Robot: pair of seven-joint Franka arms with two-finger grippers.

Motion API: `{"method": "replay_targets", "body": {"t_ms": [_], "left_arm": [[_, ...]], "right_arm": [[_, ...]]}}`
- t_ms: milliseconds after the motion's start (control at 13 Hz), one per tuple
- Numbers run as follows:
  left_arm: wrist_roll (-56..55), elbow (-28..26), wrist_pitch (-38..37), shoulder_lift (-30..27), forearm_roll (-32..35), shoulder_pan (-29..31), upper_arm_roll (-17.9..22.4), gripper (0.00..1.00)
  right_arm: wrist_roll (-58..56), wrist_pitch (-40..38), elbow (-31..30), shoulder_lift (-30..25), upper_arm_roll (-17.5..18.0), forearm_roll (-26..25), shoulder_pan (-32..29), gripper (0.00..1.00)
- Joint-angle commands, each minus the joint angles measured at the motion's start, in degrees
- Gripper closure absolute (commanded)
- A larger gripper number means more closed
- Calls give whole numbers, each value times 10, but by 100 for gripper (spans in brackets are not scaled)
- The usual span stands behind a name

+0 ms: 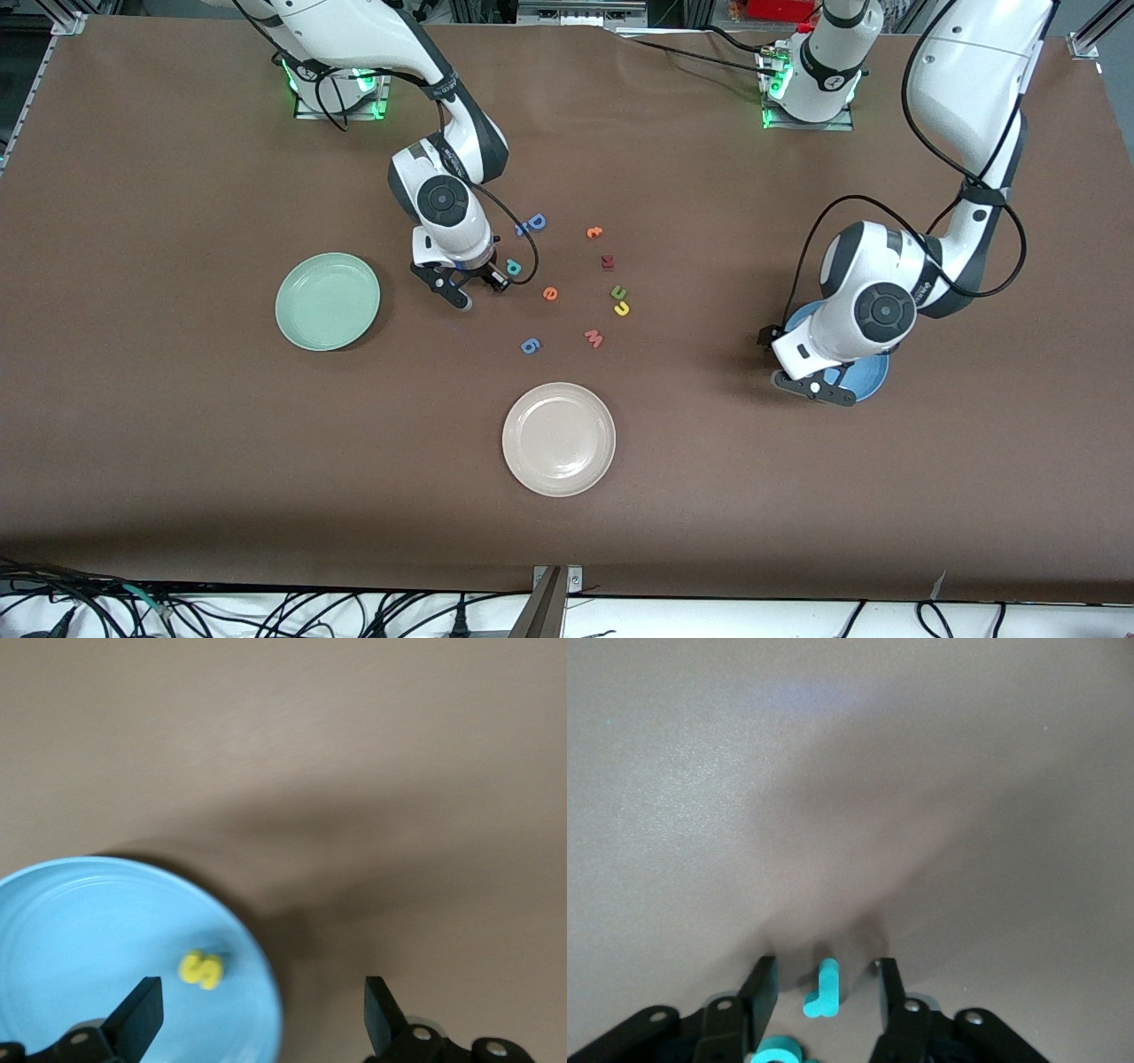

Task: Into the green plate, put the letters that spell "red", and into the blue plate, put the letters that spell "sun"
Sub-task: 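Place the cyan l on the green plate while the left gripper grasps u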

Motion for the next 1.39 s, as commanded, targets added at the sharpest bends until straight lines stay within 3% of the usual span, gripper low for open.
{"method": "replay_targets", "body": {"t_ms": [0, 154, 309, 694, 848, 1080, 1311], "left_arm": [[-66, -5, -11, -14, 10, -1, -32, 0], [-137, -1, -11, -13, 11, -6, -61, 0], [-215, 13, -10, -4, 12, -45, -65, 0], [-358, 62, 4, 54, 4, -113, -65, 0], [-413, 72, 46, 82, 7, -135, -65, 0], [-449, 71, 60, 93, 12, -163, -64, 0], [-468, 71, 61, 99, 12, -174, -64, 0]], "right_arm": [[6, -4, -4, -6, 3, -5, -1, 65], [6, -4, -3, -6, 3, -5, -1, 86], [5, -4, -3, -5, 3, -5, -1, 100], [-3, -7, -2, -11, 3, -5, 0, 100], [-10, -58, 8, -41, -1, -5, -3, 100], [-72, -235, 70, -84, -47, -1, -4, 100], [-214, -320, 82, -114, -129, 1, -4, 100]]}}
